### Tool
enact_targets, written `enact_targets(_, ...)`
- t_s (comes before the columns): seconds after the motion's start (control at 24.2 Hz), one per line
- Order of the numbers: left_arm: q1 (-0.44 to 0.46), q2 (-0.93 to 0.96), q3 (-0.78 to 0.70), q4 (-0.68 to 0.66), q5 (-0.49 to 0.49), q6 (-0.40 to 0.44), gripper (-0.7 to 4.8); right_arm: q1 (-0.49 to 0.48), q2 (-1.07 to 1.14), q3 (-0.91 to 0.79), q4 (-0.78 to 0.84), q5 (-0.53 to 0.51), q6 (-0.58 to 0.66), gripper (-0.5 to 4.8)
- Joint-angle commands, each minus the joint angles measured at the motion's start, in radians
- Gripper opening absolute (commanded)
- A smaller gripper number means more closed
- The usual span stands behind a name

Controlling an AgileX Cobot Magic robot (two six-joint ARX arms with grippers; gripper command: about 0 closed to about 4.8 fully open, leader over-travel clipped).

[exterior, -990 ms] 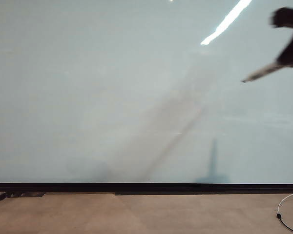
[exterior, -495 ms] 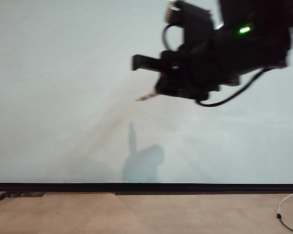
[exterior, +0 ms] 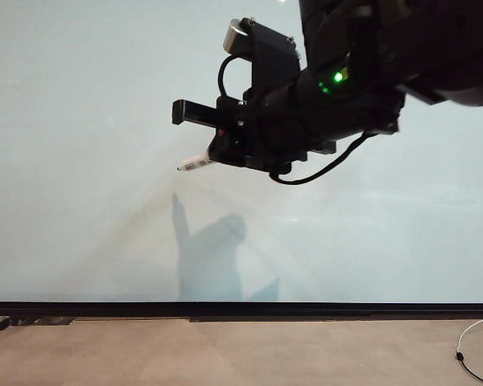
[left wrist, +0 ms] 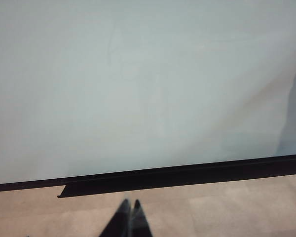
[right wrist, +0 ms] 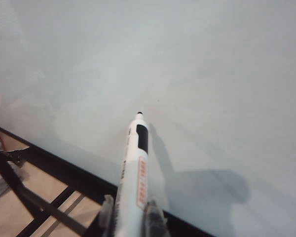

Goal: Pick up the pen on the shelf to the right of the whiteboard and draw a straight line.

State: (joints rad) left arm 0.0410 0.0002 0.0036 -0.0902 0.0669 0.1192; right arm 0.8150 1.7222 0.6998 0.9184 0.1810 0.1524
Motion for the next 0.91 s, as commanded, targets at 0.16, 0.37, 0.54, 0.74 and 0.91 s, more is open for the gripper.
enact_targets(0.16, 0.000, 0.000, 0.003, 0.009, 0.000, 0.001, -0.05, -0.006, 0.055, 0.061, 0.036, -0.056, -0.022, -0.05)
enact_targets(0.37, 0.000, 0.000, 0.003, 0.009, 0.000, 0.001, -0.05, -0.024, 0.098, 0.114, 0.037, -0.080, -0.030, -0.05)
enact_targets(0.54, 0.000, 0.000, 0.003, 0.009, 0.001, 0.001, -0.05, -0.041, 0.098, 0.114, 0.032, -0.079, -0.045, -0.05)
enact_targets(0.74, 0.000, 0.000, 0.003, 0.010, 0.000, 0.001, -0.05, -0.053, 0.098, 0.114, 0.029, -0.078, -0.045, -0.05)
enact_targets(0.91, 0.000, 0.000, 0.003, 0.009, 0.000, 0.001, -0.05, -0.057, 0.097, 0.114, 0.029, -0.061, -0.048, -0.05)
